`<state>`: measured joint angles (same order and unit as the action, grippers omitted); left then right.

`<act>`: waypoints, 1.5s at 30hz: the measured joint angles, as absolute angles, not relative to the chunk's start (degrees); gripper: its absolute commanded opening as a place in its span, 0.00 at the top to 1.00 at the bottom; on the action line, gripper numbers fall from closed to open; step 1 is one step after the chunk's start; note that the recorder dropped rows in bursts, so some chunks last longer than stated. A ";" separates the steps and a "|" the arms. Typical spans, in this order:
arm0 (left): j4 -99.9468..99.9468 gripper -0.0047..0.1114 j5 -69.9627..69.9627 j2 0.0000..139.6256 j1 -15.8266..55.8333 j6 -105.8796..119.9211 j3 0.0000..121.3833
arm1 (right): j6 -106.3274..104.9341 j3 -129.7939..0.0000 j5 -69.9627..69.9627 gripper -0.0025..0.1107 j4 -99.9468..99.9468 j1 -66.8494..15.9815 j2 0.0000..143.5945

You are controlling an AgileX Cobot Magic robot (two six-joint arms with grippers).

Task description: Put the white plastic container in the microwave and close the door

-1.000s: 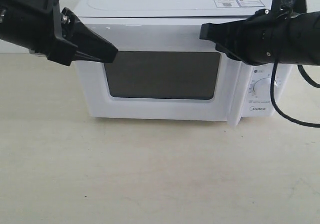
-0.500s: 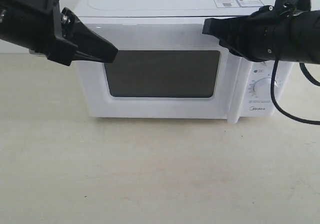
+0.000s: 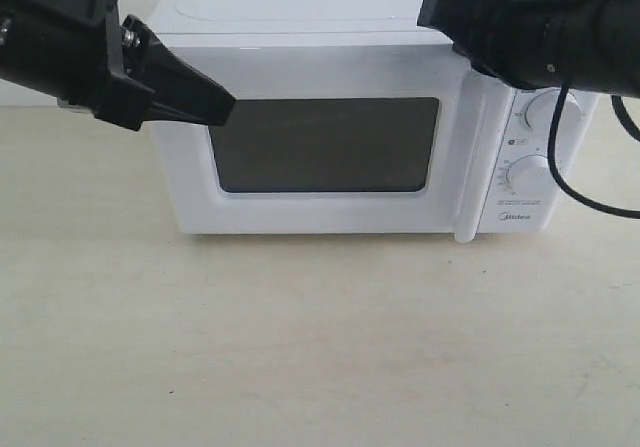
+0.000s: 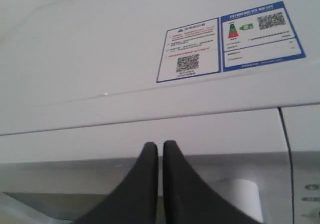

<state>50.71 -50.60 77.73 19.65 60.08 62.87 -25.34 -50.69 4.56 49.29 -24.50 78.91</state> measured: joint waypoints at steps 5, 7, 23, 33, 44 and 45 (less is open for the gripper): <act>49.13 0.92 -50.69 75.69 19.65 58.51 62.87 | -25.42 -48.82 2.19 0.98 49.29 -24.41 71.13; 49.03 0.92 -50.69 74.29 19.65 57.25 62.87 | -25.42 -47.50 0.75 0.98 49.37 -24.41 67.25; 51.53 0.92 -55.26 55.63 19.65 45.23 57.37 | -22.04 -32.92 -28.43 0.98 42.71 -24.05 25.24; 56.29 0.92 -51.92 40.08 19.65 40.46 43.41 | -2.48 -32.87 -44.43 0.98 24.57 -24.05 4.21; 60.00 0.92 -50.59 30.56 19.65 33.77 38.59 | 0.00 -32.87 -53.26 0.98 22.40 -24.05 0.27; 60.15 0.92 -50.61 29.80 19.65 33.17 38.49 | 1.37 -32.87 -53.95 0.98 22.75 -24.05 0.27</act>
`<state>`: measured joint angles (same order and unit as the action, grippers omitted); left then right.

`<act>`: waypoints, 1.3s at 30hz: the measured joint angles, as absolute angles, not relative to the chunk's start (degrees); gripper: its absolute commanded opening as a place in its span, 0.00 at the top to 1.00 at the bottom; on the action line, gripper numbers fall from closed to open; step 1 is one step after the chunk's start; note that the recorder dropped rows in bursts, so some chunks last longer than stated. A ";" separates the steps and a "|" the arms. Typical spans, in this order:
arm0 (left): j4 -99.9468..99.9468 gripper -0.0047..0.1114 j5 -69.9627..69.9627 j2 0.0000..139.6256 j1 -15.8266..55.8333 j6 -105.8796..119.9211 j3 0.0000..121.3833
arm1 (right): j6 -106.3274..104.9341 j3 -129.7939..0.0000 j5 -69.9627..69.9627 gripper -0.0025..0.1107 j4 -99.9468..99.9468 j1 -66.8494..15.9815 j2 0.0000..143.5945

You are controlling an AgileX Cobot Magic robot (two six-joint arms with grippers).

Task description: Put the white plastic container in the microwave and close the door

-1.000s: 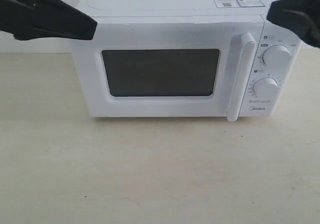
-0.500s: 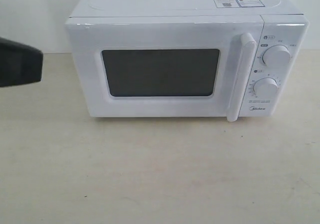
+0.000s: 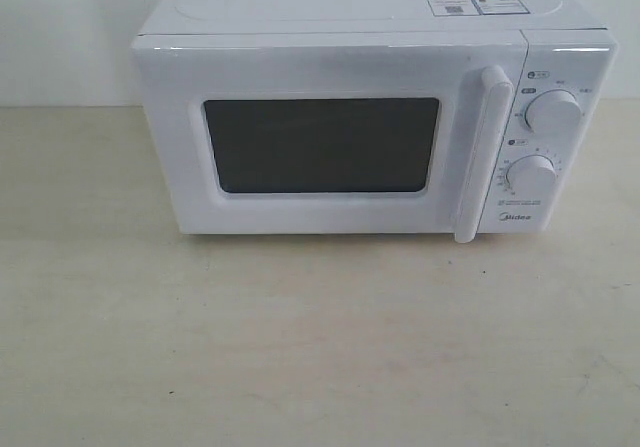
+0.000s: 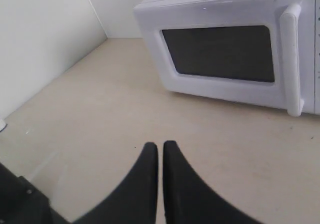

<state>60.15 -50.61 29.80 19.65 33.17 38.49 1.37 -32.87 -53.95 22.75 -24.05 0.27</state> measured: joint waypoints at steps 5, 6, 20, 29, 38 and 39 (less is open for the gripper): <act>60.42 0.92 -50.95 26.66 19.65 31.04 37.53 | 6.27 -32.87 -56.93 0.98 24.98 -24.05 0.27; 60.42 0.92 -51.35 26.19 19.65 30.89 37.53 | 6.50 -32.87 -57.08 0.98 25.07 -24.05 0.27; 49.98 0.92 -53.39 24.77 19.65 34.54 39.87 | 7.07 -32.87 -57.53 0.98 25.44 -24.05 0.27; 4.98 0.92 -44.82 15.01 16.37 11.11 46.22 | 7.07 -32.87 -57.53 0.98 25.44 -24.05 0.27; -6.24 0.92 -28.98 0.26 7.74 2.60 34.78 | 7.07 -32.87 -57.53 0.98 25.44 -24.05 0.27; -6.24 0.92 -26.88 0.16 7.31 2.04 32.57 | 7.07 -32.87 -57.53 0.98 25.60 -24.05 0.27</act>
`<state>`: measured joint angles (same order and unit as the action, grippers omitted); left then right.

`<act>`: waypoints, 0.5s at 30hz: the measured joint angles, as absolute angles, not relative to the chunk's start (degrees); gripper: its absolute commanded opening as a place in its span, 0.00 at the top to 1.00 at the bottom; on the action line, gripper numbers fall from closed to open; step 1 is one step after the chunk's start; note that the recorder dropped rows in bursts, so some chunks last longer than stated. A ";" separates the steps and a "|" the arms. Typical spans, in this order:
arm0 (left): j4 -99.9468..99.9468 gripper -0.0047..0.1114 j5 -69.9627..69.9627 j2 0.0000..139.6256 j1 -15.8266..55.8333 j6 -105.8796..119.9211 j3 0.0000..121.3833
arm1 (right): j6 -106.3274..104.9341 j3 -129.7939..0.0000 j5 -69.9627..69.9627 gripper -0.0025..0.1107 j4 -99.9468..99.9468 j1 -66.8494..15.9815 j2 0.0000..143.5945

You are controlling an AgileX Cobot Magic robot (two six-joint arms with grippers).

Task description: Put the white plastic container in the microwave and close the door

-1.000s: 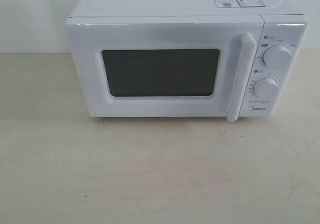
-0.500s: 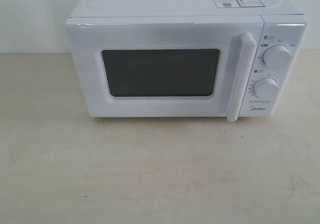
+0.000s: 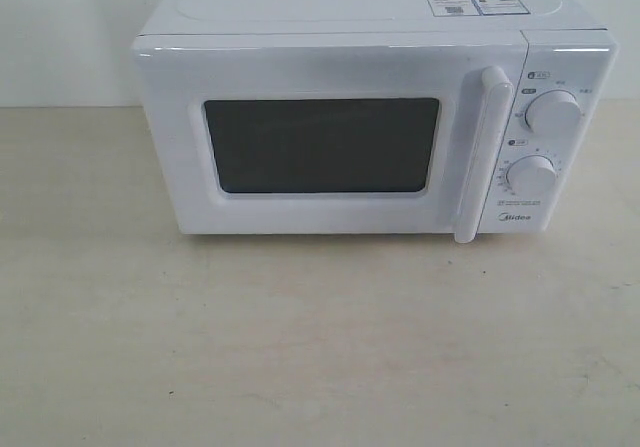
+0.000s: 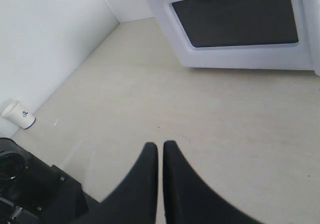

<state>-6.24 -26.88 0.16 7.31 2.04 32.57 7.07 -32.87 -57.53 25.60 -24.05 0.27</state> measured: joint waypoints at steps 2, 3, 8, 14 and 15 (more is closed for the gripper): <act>-6.24 0.92 -21.82 0.16 6.81 0.45 27.95 | 7.07 -32.87 -57.53 0.98 25.60 -24.05 0.27; -6.07 0.92 -19.82 0.16 6.82 0.00 26.06 | 7.07 -32.87 -57.65 0.98 25.60 -24.05 0.27; -4.23 0.92 -9.35 0.16 5.67 -1.91 14.61 | 7.07 -32.87 -58.13 0.98 25.60 -24.05 0.27; -3.92 0.92 -2.03 0.16 3.85 -6.59 0.43 | 7.07 -32.87 -58.31 0.98 25.60 -24.05 0.27; -3.92 0.92 -2.03 0.16 3.85 -6.87 0.32 | 7.07 -32.87 -58.31 0.98 25.60 -24.05 0.27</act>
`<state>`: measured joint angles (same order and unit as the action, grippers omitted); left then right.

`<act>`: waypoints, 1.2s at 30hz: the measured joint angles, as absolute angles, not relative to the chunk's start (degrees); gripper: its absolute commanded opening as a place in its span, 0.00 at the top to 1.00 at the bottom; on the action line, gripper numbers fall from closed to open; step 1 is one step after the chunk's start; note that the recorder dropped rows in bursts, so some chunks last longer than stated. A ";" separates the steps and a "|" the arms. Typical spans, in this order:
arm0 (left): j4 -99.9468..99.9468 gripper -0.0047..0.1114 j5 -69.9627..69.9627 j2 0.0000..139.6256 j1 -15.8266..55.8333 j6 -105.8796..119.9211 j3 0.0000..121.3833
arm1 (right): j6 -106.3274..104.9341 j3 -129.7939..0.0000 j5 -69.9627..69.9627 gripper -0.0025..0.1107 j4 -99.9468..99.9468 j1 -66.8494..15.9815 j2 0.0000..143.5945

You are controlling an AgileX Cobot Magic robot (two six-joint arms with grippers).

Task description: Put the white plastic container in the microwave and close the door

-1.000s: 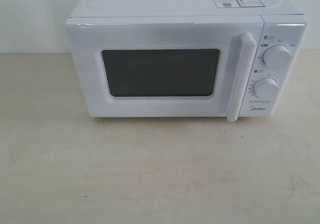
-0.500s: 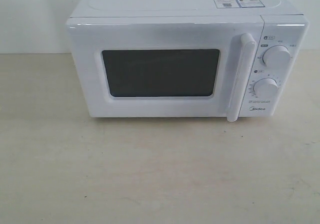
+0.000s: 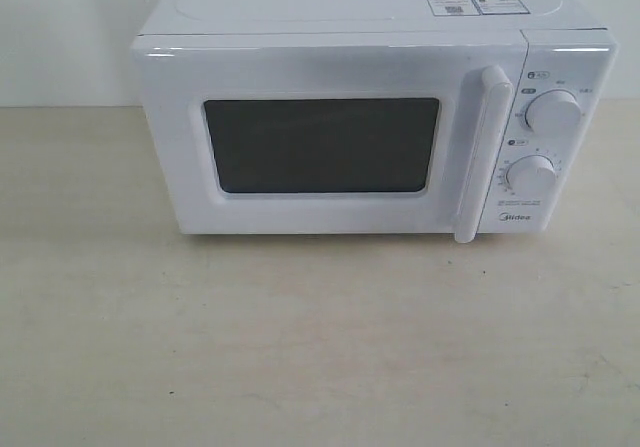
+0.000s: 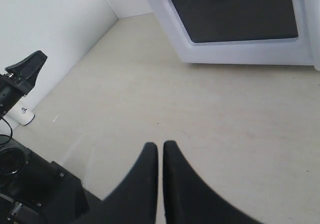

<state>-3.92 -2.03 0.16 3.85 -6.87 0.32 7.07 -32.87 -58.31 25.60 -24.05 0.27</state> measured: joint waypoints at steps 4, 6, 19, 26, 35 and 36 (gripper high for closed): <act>-3.92 0.92 -7.40 0.16 3.75 -6.97 0.27 | 7.07 -32.87 -58.31 0.98 25.60 -24.05 0.27; -3.55 0.92 -14.27 0.16 3.75 -7.51 0.18 | 7.07 -32.87 -58.31 0.98 25.60 -24.05 0.27; 2.51 0.92 -16.33 0.16 3.75 -8.74 -0.03 | 7.07 -32.87 -58.31 0.98 25.60 -24.05 0.27; 2.62 0.92 -16.33 0.16 3.75 -8.74 -0.03 | 7.07 -32.87 -58.31 0.98 25.60 -24.05 0.27; 2.62 0.92 -16.33 0.16 3.75 -8.74 -0.03 | 7.07 -32.87 -58.31 0.98 25.39 -24.05 0.27; 2.62 0.92 -16.33 0.16 3.75 -8.74 -0.03 | 6.80 -32.87 -58.31 0.98 25.23 -24.05 0.27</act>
